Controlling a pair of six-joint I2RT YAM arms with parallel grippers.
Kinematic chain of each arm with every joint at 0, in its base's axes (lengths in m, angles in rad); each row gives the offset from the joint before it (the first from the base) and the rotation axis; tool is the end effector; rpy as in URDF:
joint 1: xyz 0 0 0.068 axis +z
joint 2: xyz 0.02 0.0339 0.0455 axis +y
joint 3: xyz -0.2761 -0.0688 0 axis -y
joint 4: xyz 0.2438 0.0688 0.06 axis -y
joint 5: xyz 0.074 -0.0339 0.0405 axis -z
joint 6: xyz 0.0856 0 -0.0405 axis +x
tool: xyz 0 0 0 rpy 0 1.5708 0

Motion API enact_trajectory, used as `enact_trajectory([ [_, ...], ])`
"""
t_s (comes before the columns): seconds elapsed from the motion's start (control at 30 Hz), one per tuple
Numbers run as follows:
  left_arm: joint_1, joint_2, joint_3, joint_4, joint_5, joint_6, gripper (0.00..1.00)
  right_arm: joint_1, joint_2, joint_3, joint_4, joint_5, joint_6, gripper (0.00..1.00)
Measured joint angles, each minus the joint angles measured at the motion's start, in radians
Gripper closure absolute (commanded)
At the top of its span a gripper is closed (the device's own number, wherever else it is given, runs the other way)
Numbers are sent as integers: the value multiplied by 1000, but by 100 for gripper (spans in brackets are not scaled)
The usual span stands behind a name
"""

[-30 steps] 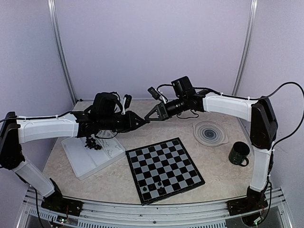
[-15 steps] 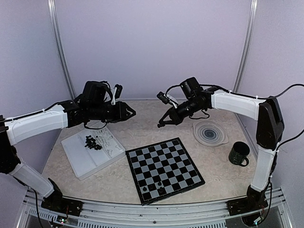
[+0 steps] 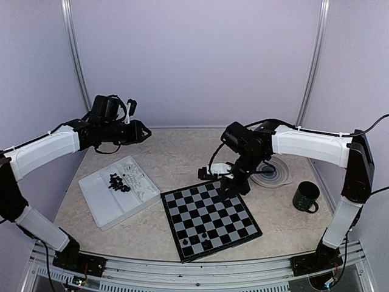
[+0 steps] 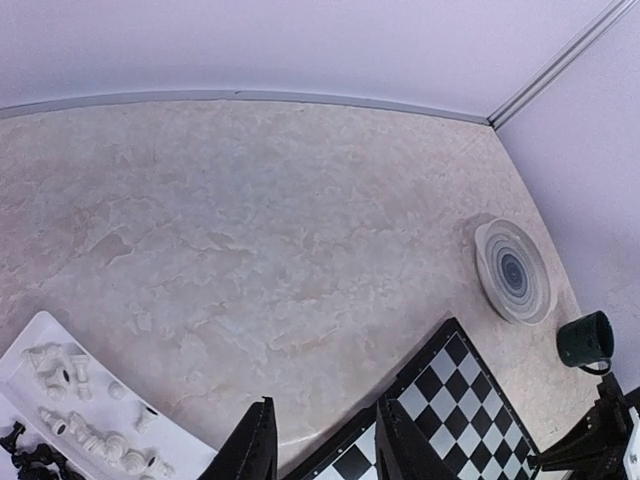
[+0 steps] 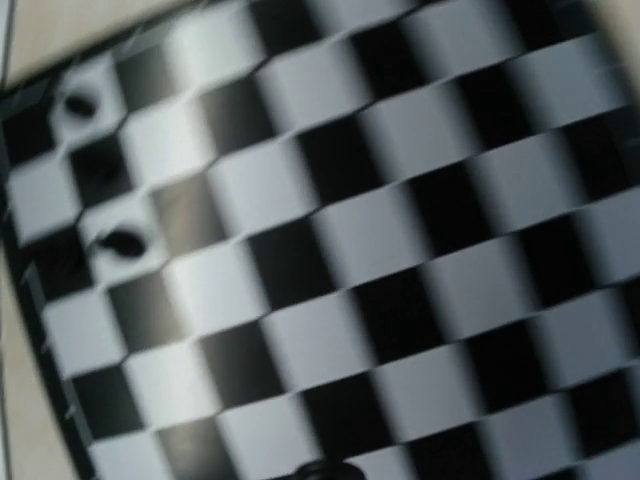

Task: Set up the chess pieces on the board
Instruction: Place the knight at b8.

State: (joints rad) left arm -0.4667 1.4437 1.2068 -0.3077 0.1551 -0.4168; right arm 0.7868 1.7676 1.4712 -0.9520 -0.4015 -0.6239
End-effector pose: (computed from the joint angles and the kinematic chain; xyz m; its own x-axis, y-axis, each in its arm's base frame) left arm 0.3260 -0.1791 0.3063 -0.6508 -0.1200 -0.7497 0.3271 0.8468 -0.4195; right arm 0.2398 0.2878 0.2255 -0.1117 -0.8736 -0.4737 -0.9912 0.0640 0.1157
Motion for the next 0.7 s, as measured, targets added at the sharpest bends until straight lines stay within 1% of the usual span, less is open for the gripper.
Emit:
enact_trajectory([
  [0.1,12,19,-14,0,-2,26,65,52,-2,-39,-34,47,-39,100],
  [0.27,45,22,-82,6,-2,47,65,121,-13,-103,-74,116,-74,100],
  [0.47,79,21,-153,13,-2,59,65,175,-15,-182,-96,172,-87,100],
  [0.7,85,20,-163,30,3,62,65,208,-15,-233,-106,206,-89,100],
])
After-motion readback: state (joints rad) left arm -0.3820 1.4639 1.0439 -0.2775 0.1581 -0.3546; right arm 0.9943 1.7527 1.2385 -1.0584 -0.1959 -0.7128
